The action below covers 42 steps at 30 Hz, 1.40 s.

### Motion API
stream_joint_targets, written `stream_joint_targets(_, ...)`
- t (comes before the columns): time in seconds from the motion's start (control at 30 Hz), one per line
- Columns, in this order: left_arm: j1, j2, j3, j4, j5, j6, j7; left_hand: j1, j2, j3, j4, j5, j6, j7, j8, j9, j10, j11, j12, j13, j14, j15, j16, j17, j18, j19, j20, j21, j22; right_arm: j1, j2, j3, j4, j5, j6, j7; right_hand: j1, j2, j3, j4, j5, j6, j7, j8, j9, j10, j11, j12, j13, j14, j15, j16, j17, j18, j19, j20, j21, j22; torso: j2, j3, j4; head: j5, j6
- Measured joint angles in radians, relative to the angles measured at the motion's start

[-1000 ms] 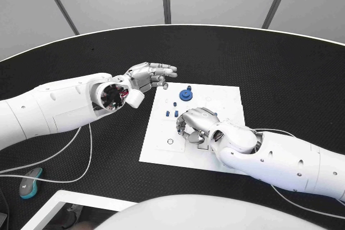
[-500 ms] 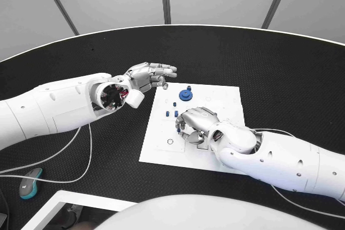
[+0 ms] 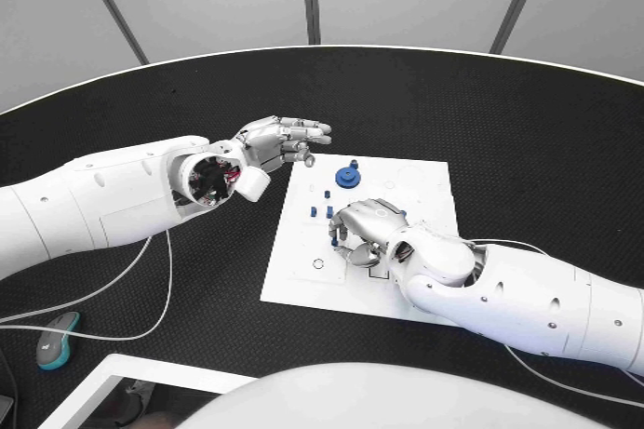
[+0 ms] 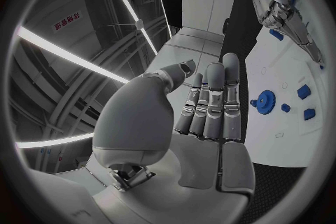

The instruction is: Assemble the parts on the task board

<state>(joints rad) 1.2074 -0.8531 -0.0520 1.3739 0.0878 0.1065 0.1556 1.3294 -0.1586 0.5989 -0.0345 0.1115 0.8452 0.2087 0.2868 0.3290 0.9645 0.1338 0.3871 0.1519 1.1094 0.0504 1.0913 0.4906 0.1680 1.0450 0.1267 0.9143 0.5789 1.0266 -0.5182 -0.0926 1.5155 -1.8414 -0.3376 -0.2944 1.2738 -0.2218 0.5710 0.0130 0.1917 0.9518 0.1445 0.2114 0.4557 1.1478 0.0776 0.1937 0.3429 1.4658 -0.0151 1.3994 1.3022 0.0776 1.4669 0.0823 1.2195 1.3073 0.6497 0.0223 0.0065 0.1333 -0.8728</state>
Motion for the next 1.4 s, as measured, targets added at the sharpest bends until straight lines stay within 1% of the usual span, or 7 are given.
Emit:
stream_joint_targets(0.13, 0.0, -0.001, 0.0, 0.0, 0.0, -0.001, 0.0, 0.0, 0.0, 0.0, 0.0, 0.0, 0.0, 0.0, 0.0, 0.0, 0.0, 0.0, 0.0, 0.0, 0.0, 0.0, 0.0, 0.0, 0.0, 0.0, 0.0, 0.0, 0.0, 0.0, 0.003, 0.0, -0.002, -0.01, -0.008, -0.006, 0.0, 0.0, 0.0, 0.0, 0.0, 0.0, 0.0, -0.004, 0.0, 0.0, 0.0, 0.006, 0.003, 0.0, 0.0, 0.0, 0.002, 0.0, 0.0, 0.0, 0.0, 0.0, 0.0, 0.0008, 0.0, 0.0, 0.0)
stream_joint_targets(0.23, 0.0, -0.001, 0.0, 0.001, 0.0, -0.001, 0.0, 0.0, 0.0, 0.0, 0.0, 0.0, 0.0, 0.0, 0.0, 0.0, 0.0, 0.0, 0.0, 0.0, 0.0, 0.0, 0.0, 0.0, 0.0, 0.0, 0.0, 0.0, 0.0, 0.0, 0.005, 0.0, -0.004, -0.012, -0.007, -0.006, 0.0, 0.0, 0.0, 0.0, 0.0, 0.001, 0.0, -0.004, 0.0, 0.005, -0.004, 0.009, 0.006, 0.0, 0.0, 0.0, 0.001, 0.0, 0.0, 0.0, 0.0, 0.0, 0.0, 0.0012, 0.0, 0.001, 0.0)
stream_joint_targets(0.3, 0.0, -0.001, 0.0, 0.001, 0.0, -0.001, 0.0, 0.0, 0.0, 0.0, 0.0, 0.0, 0.0, 0.0, 0.0, 0.0, 0.0, 0.0, 0.0, 0.0, 0.0, 0.0, 0.0, 0.0, 0.0, 0.0, 0.0, 0.0, 0.0, 0.0, 0.006, 0.0, -0.005, -0.013, -0.005, -0.005, 0.0, 0.0, 0.0, 0.0, 0.0, 0.006, -0.006, -0.004, 0.0, 0.005, -0.005, 0.013, 0.007, 0.0, 0.0, 0.0, 0.001, 0.0, 0.0, 0.0, 0.0, 0.0, 0.0, 0.0013, -0.0003, 0.001, 0.0)
stream_joint_targets(0.53, 0.0, 0.0, 0.0, 0.0, 0.0, -0.001, 0.0, 0.0, 0.0, 0.0, 0.0, 0.0, 0.0, 0.0, 0.0, 0.0, 0.0, 0.0, 0.0, 0.001, 0.0, 0.0, 0.0, -0.001, 0.0, 0.0, 0.0, 0.0, 0.0, 0.0, 0.008, 0.0, -0.007, -0.015, 0.01, 0.002, 0.0, 0.0, -0.001, 0.004, 0.0, 0.029, -0.01, 0.0, 0.002, 0.008, -0.008, 0.022, 0.013, 0.0, 0.0, 0.0, 0.002, 0.0, 0.0, 0.0, 0.0, 0.0, -0.001, 0.002, -0.0018, 0.002, 0.0)
stream_joint_targets(1.17, 0.0, 0.002, 0.0, -0.001, 0.0, -0.001, -0.002, 0.0, 0.0, 0.0, 0.0, 0.0, 0.0, 0.0, 0.0, 0.0, 0.0, 0.0, 0.0, 0.001, 0.0, 0.0, 0.0, -0.001, 0.0, -0.003, 0.003, 0.0, 0.0, 0.0, 0.021, 0.0, -0.018, -0.015, 0.028, 0.01, 0.0, 0.0, 0.001, 0.011, -0.004, 0.051, -0.018, 0.006, 0.005, 0.015, -0.015, 0.035, 0.019, 0.0, 0.0, 0.0, 0.003, 0.0, 0.0, 0.0, 0.0, 0.001, -0.001, 0.0014, -0.0012, 0.001, 0.0)
stream_joint_targets(1.37, 0.0, 0.002, 0.0, -0.001, 0.0, -0.001, -0.002, 0.0, 0.0, 0.0, 0.0, 0.0, 0.0, 0.0, 0.0, 0.0, 0.0, 0.0, 0.0, 0.001, 0.0, 0.0, 0.0, -0.001, 0.0, -0.003, 0.003, 0.0, -0.001, 0.0, 0.025, 0.0, -0.024, -0.015, 0.042, 0.01, 0.011, 0.011, 0.003, 0.013, -0.004, 0.061, -0.021, 0.011, 0.007, 0.019, -0.019, 0.041, 0.024, 0.0, 0.0, 0.0, 0.003, 0.0, 0.0, 0.0, 0.0, 0.001, -0.001, 0.0014, -0.0012, 0.002, 0.0)
stream_joint_targets(1.4, 0.0, 0.002, 0.0, -0.001, 0.0, -0.001, -0.002, 0.0, 0.0, 0.0, 0.0, 0.0, 0.0, 0.0, 0.0, 0.0, 0.0, 0.0, 0.0, 0.001, 0.0, 0.0, 0.0, -0.001, 0.0, -0.003, 0.003, 0.0, -0.001, 0.0, 0.026, 0.0, -0.025, -0.015, 0.044, 0.01, 0.014, 0.014, 0.003, 0.013, -0.004, 0.065, -0.025, 0.013, 0.007, 0.019, -0.019, 0.041, 0.024, 0.0, 0.0, 0.0, 0.003, 0.0, 0.0, 0.0, 0.0, 0.001, -0.001, 0.0014, -0.0012, 0.002, 0.0)
